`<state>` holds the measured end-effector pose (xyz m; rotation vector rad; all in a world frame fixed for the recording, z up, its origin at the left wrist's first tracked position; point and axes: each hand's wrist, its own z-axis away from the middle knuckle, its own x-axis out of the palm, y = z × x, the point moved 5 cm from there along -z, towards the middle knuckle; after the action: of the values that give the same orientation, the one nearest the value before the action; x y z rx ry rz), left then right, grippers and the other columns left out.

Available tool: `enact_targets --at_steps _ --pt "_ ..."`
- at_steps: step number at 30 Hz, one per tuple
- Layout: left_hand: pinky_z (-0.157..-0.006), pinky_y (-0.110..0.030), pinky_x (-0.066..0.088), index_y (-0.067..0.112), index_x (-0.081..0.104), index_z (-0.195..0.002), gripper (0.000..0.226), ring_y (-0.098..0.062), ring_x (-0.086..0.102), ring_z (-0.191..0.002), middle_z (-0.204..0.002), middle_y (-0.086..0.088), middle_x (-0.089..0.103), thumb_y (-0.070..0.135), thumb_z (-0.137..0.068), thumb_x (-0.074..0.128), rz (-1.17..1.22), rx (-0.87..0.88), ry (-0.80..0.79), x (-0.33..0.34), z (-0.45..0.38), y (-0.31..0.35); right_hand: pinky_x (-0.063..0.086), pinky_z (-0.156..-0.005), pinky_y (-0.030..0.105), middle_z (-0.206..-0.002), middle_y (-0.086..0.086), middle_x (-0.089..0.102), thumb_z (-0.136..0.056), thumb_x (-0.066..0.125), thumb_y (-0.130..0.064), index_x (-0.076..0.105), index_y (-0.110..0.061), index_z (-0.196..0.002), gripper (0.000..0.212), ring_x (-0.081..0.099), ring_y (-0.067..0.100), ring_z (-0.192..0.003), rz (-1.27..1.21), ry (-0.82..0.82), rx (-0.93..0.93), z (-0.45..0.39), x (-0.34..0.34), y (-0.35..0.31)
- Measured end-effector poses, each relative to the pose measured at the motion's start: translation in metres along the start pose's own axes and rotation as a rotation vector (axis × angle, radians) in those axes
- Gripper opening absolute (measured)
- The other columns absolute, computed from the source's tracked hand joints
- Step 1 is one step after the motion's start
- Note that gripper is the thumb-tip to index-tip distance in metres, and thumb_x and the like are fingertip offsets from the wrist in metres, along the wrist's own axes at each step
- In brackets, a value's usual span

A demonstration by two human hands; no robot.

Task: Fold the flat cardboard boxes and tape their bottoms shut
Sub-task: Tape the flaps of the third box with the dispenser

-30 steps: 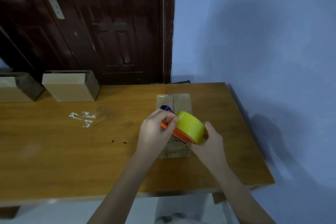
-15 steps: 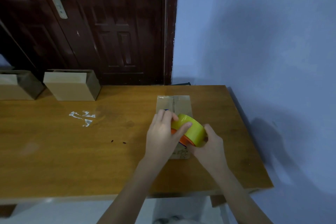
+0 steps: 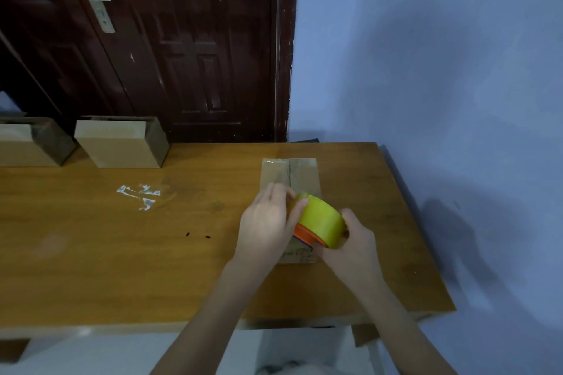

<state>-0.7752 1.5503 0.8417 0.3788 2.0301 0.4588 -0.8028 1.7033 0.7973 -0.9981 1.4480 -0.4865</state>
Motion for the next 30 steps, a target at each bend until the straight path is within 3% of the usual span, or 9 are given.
enact_targets --at_steps 3,6,11,12,15,18,22,25,30 --pt "-0.053 -0.01 0.028 0.013 0.056 -0.092 0.025 -0.009 0.048 -0.074 -0.089 0.005 0.05 0.037 -0.095 0.049 0.064 -0.029 -0.044 0.0 0.003 0.001 0.049 -0.059 0.026 -0.083 -0.001 0.058 -0.066 0.085 -0.026 0.049 -0.02 -0.089 0.043 0.057 0.011 -0.075 0.023 -0.011 -0.016 0.0 0.001 0.0" --pt "-0.055 -0.02 0.031 0.012 0.052 -0.096 0.026 -0.012 0.049 -0.072 -0.093 0.003 0.048 0.036 -0.097 0.044 0.061 -0.095 -0.079 0.0 0.003 0.0 0.043 -0.056 0.021 -0.081 -0.001 0.057 -0.066 0.085 -0.023 0.049 -0.019 -0.087 0.042 0.056 0.012 -0.073 0.04 -0.009 -0.049 0.0 0.002 -0.003" --pt "-0.036 -0.015 0.009 0.007 0.047 -0.083 0.016 -0.02 0.047 -0.036 -0.059 0.0 0.047 0.013 -0.09 0.061 -0.136 -0.041 -0.061 0.002 0.003 0.008 0.043 -0.057 0.022 -0.082 -0.004 0.055 -0.07 0.081 -0.024 0.049 -0.021 -0.085 0.035 0.055 0.01 -0.073 0.132 -0.027 -0.053 -0.006 0.0 -0.006" --pt "-0.035 -0.018 0.016 0.008 0.045 -0.089 0.013 -0.021 0.05 -0.04 -0.061 0.002 0.045 0.013 -0.093 0.056 -0.183 -0.079 -0.082 0.002 0.001 0.002 0.042 -0.055 0.021 -0.08 -0.004 0.055 -0.07 0.08 -0.02 0.048 -0.02 -0.084 0.034 0.056 0.01 -0.072 0.134 -0.013 -0.065 -0.006 -0.005 -0.007" --pt "-0.052 -0.024 0.039 0.012 0.037 -0.104 0.014 -0.017 0.056 -0.063 -0.075 0.004 0.05 0.025 -0.102 0.037 -0.235 -0.28 -0.16 -0.005 -0.006 -0.025 0.044 -0.053 0.02 -0.073 -0.003 0.055 -0.072 0.079 -0.013 0.049 -0.013 -0.081 0.031 0.056 0.009 -0.067 0.031 0.036 -0.019 -0.007 -0.025 -0.001" --pt "-0.05 -0.02 0.039 0.016 0.034 -0.101 0.014 -0.014 0.057 -0.064 -0.076 0.004 0.054 0.03 -0.101 0.035 -0.224 -0.264 -0.155 -0.009 -0.011 -0.03 0.043 -0.053 0.021 -0.07 -0.002 0.052 -0.071 0.079 -0.012 0.045 -0.014 -0.079 0.035 0.054 0.009 -0.066 0.013 0.035 -0.07 -0.009 -0.036 0.001" --pt "-0.044 -0.016 0.03 0.015 0.036 -0.101 0.016 -0.011 0.052 -0.06 -0.075 0.005 0.055 0.031 -0.101 0.035 -0.21 -0.251 -0.186 -0.005 -0.016 -0.032 0.044 -0.056 0.012 -0.072 -0.008 0.052 -0.07 0.08 -0.011 0.043 -0.026 -0.078 0.041 0.054 -0.002 -0.074 -0.056 0.04 -0.132 -0.011 -0.041 0.002" --pt "-0.05 -0.018 0.036 0.013 0.039 -0.105 0.019 -0.012 0.053 -0.062 -0.076 0.005 0.055 0.031 -0.101 0.036 -0.234 -0.212 -0.201 -0.003 -0.019 -0.035 0.042 -0.056 0.01 -0.073 -0.008 0.052 -0.066 0.073 -0.027 0.046 -0.024 -0.08 0.031 0.055 -0.001 -0.075 -0.088 0.028 -0.159 -0.011 -0.043 0.006" --pt "-0.053 -0.019 0.041 0.014 0.039 -0.109 0.021 -0.011 0.055 -0.063 -0.077 0.006 0.054 0.033 -0.101 0.036 -0.252 -0.216 -0.235 0.0 -0.021 -0.04 0.041 -0.057 0.007 -0.071 -0.011 0.051 -0.065 0.069 -0.028 0.045 -0.028 -0.08 0.028 0.055 -0.004 -0.074 -0.102 0.024 -0.201 -0.012 -0.045 0.002"
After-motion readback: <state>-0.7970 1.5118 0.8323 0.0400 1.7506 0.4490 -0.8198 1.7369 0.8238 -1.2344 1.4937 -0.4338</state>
